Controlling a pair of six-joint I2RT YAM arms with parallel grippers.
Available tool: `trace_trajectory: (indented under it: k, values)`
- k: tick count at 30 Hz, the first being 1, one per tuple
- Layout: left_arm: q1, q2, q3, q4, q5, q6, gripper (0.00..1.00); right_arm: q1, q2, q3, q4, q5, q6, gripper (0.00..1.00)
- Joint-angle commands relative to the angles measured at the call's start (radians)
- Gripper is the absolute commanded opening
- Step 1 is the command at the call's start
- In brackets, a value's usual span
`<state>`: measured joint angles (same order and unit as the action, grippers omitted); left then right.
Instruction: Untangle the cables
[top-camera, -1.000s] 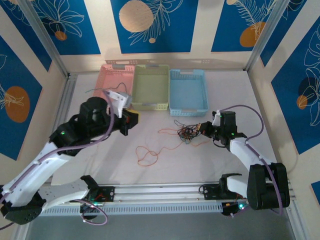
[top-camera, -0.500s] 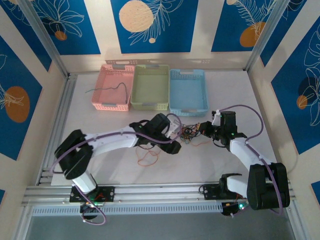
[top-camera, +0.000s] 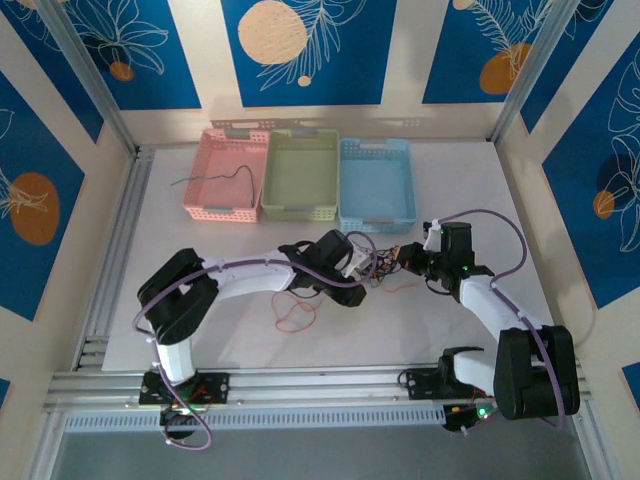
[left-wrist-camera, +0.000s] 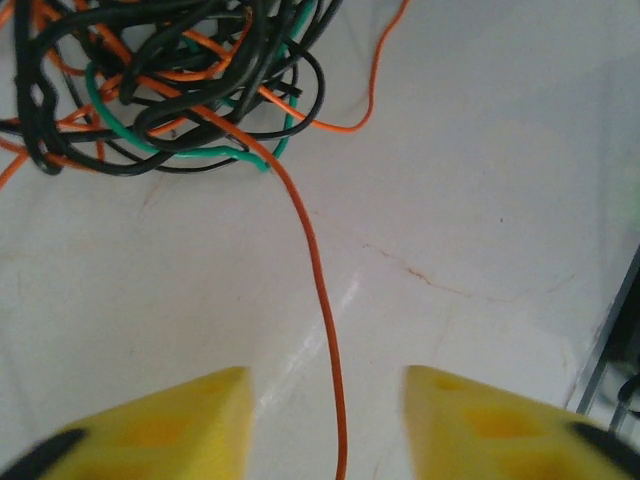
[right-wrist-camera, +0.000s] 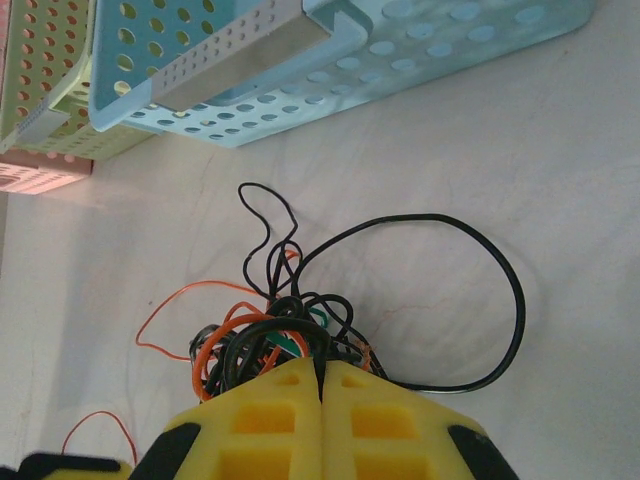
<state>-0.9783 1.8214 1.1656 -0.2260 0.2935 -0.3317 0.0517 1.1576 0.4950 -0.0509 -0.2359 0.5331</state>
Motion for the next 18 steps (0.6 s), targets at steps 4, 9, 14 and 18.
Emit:
trace_trajectory:
  k: [4, 9, 14, 18]
  values:
    - [-0.003, -0.04, -0.048, 0.035, -0.031, -0.006, 0.0, 0.001, -0.002, 0.0, 0.002, -0.034, 0.014, 0.0]
    - [0.016, -0.194, -0.144, 0.035, -0.107, -0.024, 0.0, -0.002, -0.007, 0.006, -0.002, -0.043, 0.013, 0.0]
    - [0.086, -0.442, -0.253, 0.012, -0.129, -0.061, 0.0, -0.016, -0.006, 0.007, 0.005, -0.031, 0.015, 0.0]
    - [0.157, -0.667, -0.259, -0.085, -0.124, -0.051, 0.0, -0.025, 0.005, 0.002, 0.012, -0.014, 0.019, 0.0]
